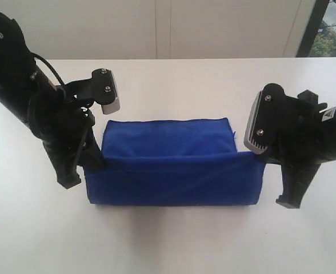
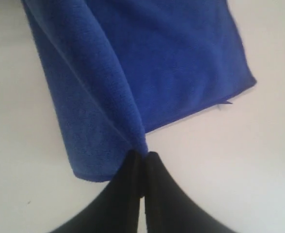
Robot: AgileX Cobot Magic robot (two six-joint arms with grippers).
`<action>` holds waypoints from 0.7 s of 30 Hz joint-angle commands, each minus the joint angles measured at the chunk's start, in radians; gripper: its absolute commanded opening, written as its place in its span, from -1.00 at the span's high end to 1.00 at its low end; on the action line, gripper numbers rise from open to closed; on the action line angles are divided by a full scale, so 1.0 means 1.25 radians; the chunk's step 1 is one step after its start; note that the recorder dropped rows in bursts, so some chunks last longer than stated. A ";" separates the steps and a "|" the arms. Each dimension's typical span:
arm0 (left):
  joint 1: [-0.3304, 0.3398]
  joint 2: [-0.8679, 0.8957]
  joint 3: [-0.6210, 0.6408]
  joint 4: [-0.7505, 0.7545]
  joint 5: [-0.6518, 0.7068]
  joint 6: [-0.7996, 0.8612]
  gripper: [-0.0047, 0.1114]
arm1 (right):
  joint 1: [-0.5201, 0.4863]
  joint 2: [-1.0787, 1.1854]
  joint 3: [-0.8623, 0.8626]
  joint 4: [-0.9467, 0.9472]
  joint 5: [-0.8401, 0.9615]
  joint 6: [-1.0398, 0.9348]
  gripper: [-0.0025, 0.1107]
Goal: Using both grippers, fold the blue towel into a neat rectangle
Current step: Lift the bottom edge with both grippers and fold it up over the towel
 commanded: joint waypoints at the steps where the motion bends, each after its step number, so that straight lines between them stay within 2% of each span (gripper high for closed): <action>1: -0.002 -0.006 -0.001 0.030 -0.016 -0.038 0.92 | 0.002 0.004 0.003 -0.009 -0.042 0.016 0.96; 6: -0.002 -0.006 -0.001 0.031 0.044 -0.071 0.92 | 0.002 -0.021 0.003 -0.032 0.003 0.015 0.96; 11: -0.002 -0.006 0.000 0.027 0.130 -0.069 0.92 | 0.002 -0.071 0.003 -0.049 0.110 0.015 0.96; 21: -0.002 -0.051 0.053 -0.016 0.197 -0.058 0.92 | 0.002 -0.150 0.003 -0.045 0.259 0.015 0.96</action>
